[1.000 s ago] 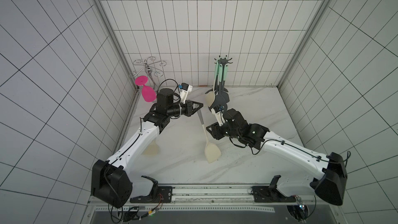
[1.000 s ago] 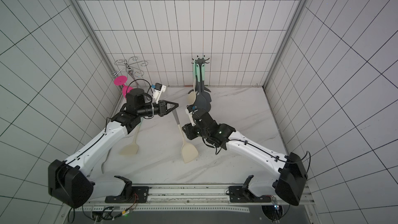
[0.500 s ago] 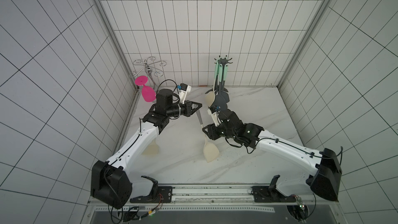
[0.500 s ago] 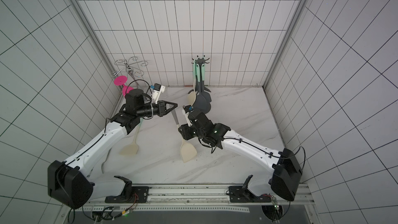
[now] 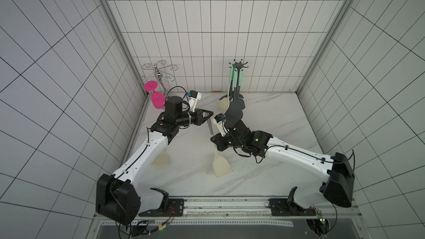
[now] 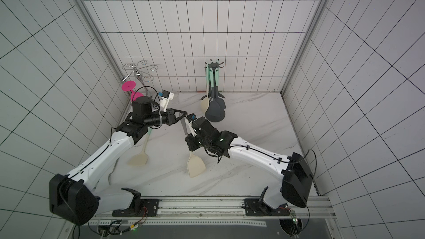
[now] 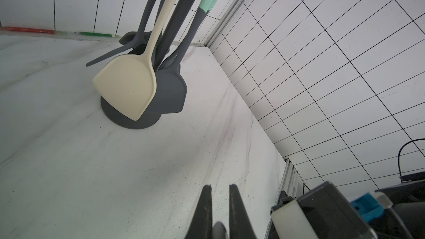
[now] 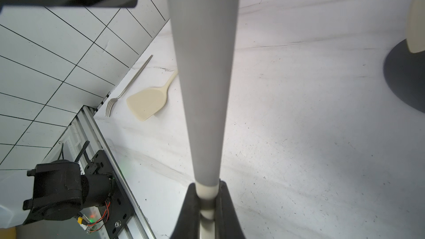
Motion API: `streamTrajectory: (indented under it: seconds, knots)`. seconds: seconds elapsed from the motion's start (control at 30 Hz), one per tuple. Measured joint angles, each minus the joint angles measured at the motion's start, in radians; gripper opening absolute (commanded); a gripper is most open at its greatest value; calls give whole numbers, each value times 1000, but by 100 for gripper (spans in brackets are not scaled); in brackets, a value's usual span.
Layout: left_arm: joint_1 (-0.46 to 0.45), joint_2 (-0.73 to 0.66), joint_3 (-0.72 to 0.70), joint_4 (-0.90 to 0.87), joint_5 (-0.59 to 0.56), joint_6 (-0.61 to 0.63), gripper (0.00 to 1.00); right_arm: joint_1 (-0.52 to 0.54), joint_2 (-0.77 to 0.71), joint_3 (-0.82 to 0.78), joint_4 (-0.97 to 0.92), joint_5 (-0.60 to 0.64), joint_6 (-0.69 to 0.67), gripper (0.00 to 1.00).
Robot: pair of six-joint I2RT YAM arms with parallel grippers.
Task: Take the spatula off the kitchen utensil rack
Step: Place the spatula at the center of the board.
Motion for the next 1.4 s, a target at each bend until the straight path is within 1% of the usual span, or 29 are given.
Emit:
streamTrajectory:
  seconds: [0.07,0.13,0.2,0.27,0.33,0.37,0.43,0.5,0.57,0.67,0.77,0.87,1.0,1.13,1.23,1.4]
  knots:
    - [2,-16,-3,-23,-19,14,27,4,5,2,0,5,3,0]
    - [5,-49,-8,-63,-56,32,40,4,18,10,-5,29,28,0]
    - [8,-102,-12,-111,-126,61,50,4,43,24,-10,57,57,0]
    - [8,-183,-21,-161,-248,91,58,3,85,49,-14,85,97,0]
    - [8,-281,-45,-191,-420,109,62,2,139,80,-13,108,137,0]
    - [8,-340,-68,-196,-525,115,65,2,170,98,-10,119,161,0]
    - [9,-451,-118,-202,-729,117,67,2,240,139,-1,131,209,0]
    - [2,-528,-149,-220,-929,115,70,2,322,197,8,137,258,0]
    - [-18,-561,-163,-224,-1103,114,73,3,417,277,15,142,307,0]
    - [-54,-565,-185,-226,-1297,115,75,6,552,415,15,143,364,0]
    - [-86,-564,-209,-237,-1452,114,78,13,661,542,16,142,409,0]
    - [-110,-571,-224,-240,-1561,114,78,25,730,623,27,137,447,0]
    - [-129,-582,-224,-241,-1636,114,78,43,785,680,42,124,489,0]
    - [-134,-587,-225,-240,-1668,114,78,60,824,707,55,120,515,0]
    - [-134,-589,-225,-240,-1677,114,78,65,833,710,58,117,529,0]
    - [-134,-589,-225,-240,-1684,114,78,68,871,758,60,92,549,0]
